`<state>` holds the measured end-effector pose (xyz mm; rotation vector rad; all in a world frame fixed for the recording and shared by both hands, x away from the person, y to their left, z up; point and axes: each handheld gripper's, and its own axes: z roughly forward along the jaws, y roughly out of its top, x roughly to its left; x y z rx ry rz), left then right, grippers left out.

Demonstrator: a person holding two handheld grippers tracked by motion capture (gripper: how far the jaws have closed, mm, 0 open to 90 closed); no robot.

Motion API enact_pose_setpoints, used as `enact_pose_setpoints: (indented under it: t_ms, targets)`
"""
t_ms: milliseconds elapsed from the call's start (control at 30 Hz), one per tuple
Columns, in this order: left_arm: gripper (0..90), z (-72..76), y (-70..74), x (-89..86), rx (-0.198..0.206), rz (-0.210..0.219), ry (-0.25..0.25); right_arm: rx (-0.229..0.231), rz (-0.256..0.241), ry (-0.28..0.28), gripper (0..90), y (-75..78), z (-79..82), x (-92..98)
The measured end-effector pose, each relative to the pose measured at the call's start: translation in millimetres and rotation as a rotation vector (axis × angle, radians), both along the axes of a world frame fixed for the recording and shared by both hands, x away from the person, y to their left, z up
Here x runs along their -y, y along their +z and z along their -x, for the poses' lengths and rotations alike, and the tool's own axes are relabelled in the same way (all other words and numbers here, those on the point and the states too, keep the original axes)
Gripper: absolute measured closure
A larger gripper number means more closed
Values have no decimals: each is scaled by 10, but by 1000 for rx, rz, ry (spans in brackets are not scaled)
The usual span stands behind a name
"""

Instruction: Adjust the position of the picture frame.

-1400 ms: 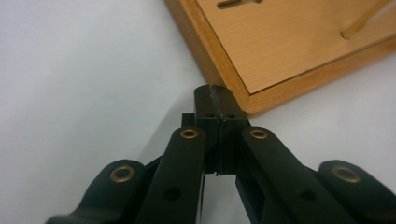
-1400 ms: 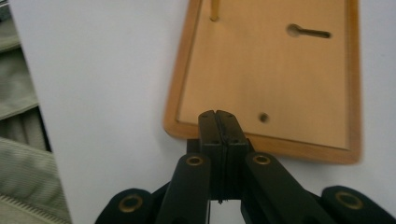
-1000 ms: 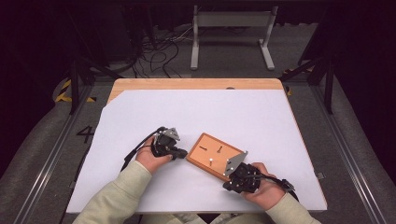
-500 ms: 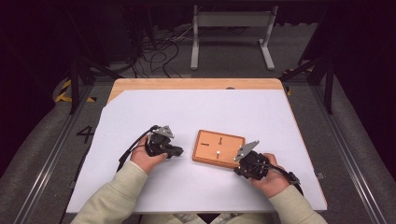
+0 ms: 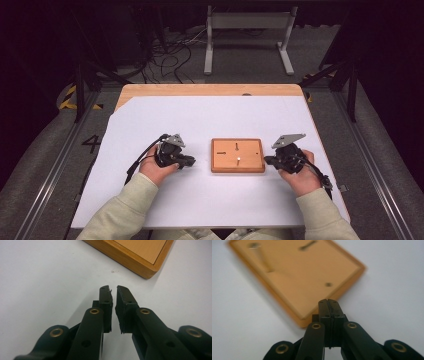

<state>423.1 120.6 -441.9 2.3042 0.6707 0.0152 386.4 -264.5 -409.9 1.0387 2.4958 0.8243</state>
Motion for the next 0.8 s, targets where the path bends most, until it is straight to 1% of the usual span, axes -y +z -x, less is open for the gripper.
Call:
enact_pose_setpoints:
  t_ms: [33, 67, 100, 133, 200, 233, 300, 333, 400, 433, 467, 500, 533, 567, 600, 667, 733, 767, 800]
  targets:
    - [820, 1, 2, -5, 2, 2, 6, 0, 7, -29, 900, -30, -61, 27]
    - [819, 2, 4, -16, 7, 3, 15, -10, 14, -52, 900, -74, -121, 34]
    - [816, 4, 6, -28, 8, 9, 26, -19, 33, -69, 900, -134, -187, 20]
    - [815, 4, 7, -36, 8, 14, 32, -30, 56, -73, 900, -188, -240, -10]
    - [815, 1, 13, -60, 6, 20, 43, -45, 74, -69, 900, -238, -290, -63]
    - [815, -4, 14, -69, 12, 20, 44, -36, 93, -71, 900, -238, -302, -84]
    - [815, -9, 16, -83, 14, 22, 50, -36, 99, -68, 900, -234, -309, -97]
    - [816, -9, 16, -90, 12, 23, 54, -37, 88, -58, 900, -242, -322, -146]
    - [815, -12, 25, -109, 19, 25, 63, -31, 93, -43, 900, -245, -331, -227]
    - [816, -12, 25, -109, 19, 25, 63, -31, 93, -43, 900, -245, -331, -227]
    - [816, -13, 31, -122, 22, 24, 66, -28, 96, -34, 900, -246, -339, -274]
    - [815, -14, 38, -140, 23, 34, 77, -24, 98, -11, 900, -251, -345, -394]
    - [815, -12, 42, -149, 20, 40, 87, -24, 97, -1, 900, -253, -345, -435]
    - [815, -12, 42, -149, 20, 40, 87, -24, 97, -1, 900, -253, -345, -435]
    - [815, -20, 50, -168, 25, 37, 87, -21, 95, 11, 900, -257, -344, -487]
    - [815, -22, 57, -191, 28, 45, 96, -12, 94, 31, 900, -261, -339, -572]
    - [814, -13, 75, -227, 30, 54, 105, -4, 94, 40, 900, -252, -331, -571]
    - [812, -15, 87, -252, 39, 55, 103, 3, 76, 51, 900, -217, -316, -549]
    - [810, -15, 87, -252, 39, 55, 103, 3, 76, 51, 900, -217, -316, -549]
